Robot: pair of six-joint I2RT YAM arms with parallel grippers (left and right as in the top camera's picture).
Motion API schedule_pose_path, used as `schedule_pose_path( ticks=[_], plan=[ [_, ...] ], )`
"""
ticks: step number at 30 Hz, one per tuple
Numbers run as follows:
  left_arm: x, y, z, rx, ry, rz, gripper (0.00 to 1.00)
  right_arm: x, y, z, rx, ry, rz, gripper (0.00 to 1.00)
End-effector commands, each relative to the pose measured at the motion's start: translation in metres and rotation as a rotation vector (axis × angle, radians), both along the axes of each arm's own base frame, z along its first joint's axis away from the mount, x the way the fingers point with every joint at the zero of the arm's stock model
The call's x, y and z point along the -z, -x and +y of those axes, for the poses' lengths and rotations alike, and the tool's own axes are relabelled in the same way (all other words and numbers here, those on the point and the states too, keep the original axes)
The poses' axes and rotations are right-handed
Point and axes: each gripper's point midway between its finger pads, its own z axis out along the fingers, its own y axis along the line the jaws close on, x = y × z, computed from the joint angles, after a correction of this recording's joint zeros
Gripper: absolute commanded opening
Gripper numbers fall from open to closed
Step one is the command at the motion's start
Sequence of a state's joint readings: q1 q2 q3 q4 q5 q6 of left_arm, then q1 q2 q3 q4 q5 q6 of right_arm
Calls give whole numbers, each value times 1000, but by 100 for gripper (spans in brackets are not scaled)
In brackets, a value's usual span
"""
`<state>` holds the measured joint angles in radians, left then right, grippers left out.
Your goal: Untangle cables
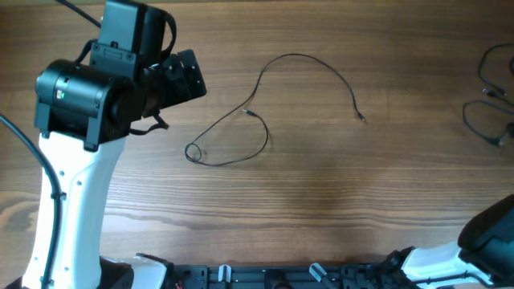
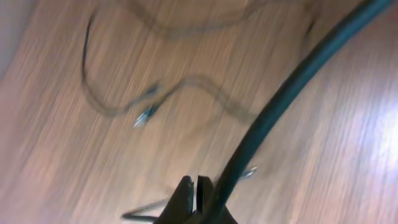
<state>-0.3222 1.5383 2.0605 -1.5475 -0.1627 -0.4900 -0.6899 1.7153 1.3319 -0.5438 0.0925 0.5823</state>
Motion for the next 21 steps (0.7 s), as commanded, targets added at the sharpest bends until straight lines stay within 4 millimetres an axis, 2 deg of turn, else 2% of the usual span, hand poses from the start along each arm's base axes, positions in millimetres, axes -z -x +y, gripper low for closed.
schedule_pose_path(
  ticks=[1, 5, 8, 9, 10, 11, 13, 17, 21],
  plan=[
    [21, 5, -1, 18, -18, 73, 96, 26, -22, 46, 5, -341, -134, 4],
    [44, 10, 1, 18, -43, 149, 96, 38, -33, 72, 48, -557, -194, 8],
    [58, 14, 2, 18, -58, 192, 97, 35, -39, 82, 49, -638, -234, 10],
    [61, 15, 2, 18, -61, 202, 97, 34, -39, 82, 55, -644, -239, 16],
    [64, 15, 2, 18, -64, 209, 97, 34, -40, 81, 52, -637, -241, 50],
    [65, 14, 2, 18, -63, 208, 96, 34, -40, 79, 55, -621, -237, 100],
    [63, 8, 0, 19, -55, 181, 99, 36, -37, 74, 68, -590, -222, 100],
    [52, -2, -3, 21, -32, 109, 100, 25, -50, 78, -21, -597, -281, 99],
    [42, -2, -4, 21, -18, 66, 100, 22, -39, 85, 245, -788, -316, 99]
  ],
)
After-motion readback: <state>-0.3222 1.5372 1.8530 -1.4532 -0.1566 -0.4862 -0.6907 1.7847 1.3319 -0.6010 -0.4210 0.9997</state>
